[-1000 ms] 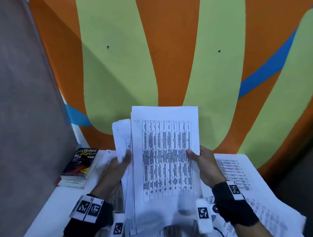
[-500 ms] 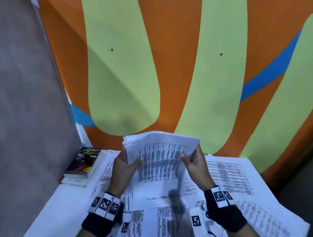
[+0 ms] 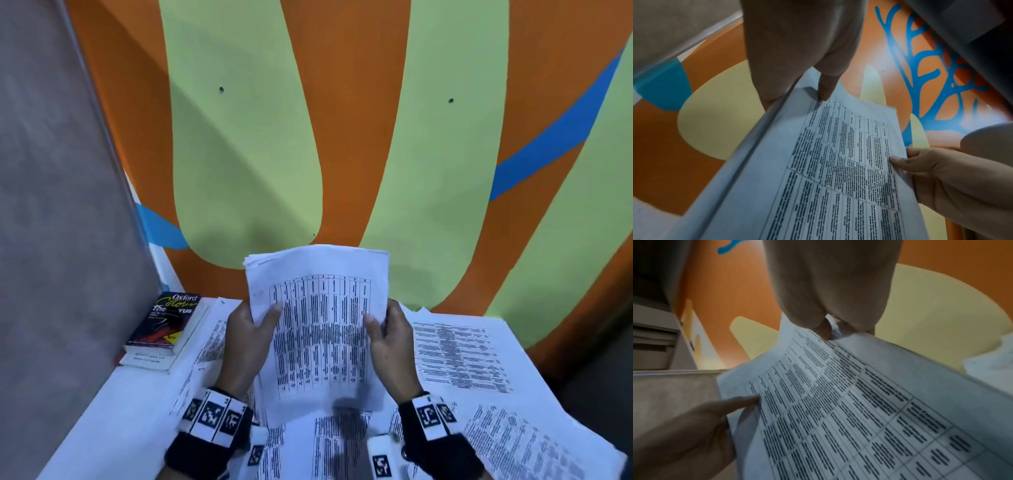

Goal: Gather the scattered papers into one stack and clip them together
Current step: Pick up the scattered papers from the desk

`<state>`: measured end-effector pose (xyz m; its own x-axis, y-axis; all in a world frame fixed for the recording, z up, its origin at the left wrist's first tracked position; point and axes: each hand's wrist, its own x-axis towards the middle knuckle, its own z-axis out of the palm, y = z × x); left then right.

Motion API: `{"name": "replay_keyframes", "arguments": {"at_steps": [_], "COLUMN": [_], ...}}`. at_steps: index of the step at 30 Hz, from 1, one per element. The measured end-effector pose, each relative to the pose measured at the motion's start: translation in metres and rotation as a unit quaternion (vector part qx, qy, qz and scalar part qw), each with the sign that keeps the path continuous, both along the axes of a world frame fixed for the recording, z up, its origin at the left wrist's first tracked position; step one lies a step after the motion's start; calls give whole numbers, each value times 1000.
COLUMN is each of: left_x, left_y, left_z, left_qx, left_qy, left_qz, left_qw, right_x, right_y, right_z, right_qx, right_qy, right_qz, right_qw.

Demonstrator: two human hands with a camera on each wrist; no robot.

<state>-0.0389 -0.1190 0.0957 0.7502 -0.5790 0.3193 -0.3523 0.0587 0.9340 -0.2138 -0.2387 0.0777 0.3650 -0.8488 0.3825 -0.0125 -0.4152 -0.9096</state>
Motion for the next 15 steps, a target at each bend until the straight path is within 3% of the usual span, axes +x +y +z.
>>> {"name": "replay_keyframes", "arguments": {"at_steps": [4, 6, 11, 15], "left_x": [-8, -6, 2, -6], "left_y": [-2, -4, -8, -8], "left_z": [22, 28, -9, -11], "left_qx": [-25, -39, -4, -1], "left_qy": [-31, -41, 22, -2], "left_qz": [16, 45, 12, 23], "left_qw": [999, 997, 1000, 1000], "right_x": [3, 5, -2, -2], "right_y": [6, 6, -2, -5], "right_z": [22, 29, -8, -23], "right_qx": [-82, -80, -14, -24], "right_qy": [-6, -34, 33, 63], "right_qz": [-11, 5, -1, -27], "right_qw": [997, 996, 999, 997]}}
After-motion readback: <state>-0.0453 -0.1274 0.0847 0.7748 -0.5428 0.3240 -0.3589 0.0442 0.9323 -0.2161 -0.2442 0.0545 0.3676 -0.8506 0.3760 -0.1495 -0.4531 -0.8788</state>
